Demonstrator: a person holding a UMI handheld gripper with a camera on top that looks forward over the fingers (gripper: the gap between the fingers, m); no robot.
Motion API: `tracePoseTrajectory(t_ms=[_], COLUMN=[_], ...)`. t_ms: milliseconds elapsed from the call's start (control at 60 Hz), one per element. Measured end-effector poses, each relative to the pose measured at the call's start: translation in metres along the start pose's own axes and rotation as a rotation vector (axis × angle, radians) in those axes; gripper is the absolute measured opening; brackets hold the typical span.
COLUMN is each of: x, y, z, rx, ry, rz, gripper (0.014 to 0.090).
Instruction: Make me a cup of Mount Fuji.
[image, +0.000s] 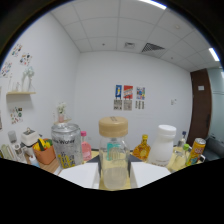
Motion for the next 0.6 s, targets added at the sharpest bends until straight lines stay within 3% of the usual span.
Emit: tracePoseTrajectory(t_ms=[167, 283, 367, 600], x=[-0.002, -0.003, -0.007, -0.009], y=[-0.023, -0.004, 0.037, 0.196], z=[-0.046, -0.077, -0.09, -0.096], rx=[0.074, 0.093, 0.061, -0.139], ry=[-0.034, -0.067, -0.078, -0.089], rz=[0.035, 0.064, 0.065, 0.111], gripper=[0.0412, 0.0411, 0.041, 0.0411])
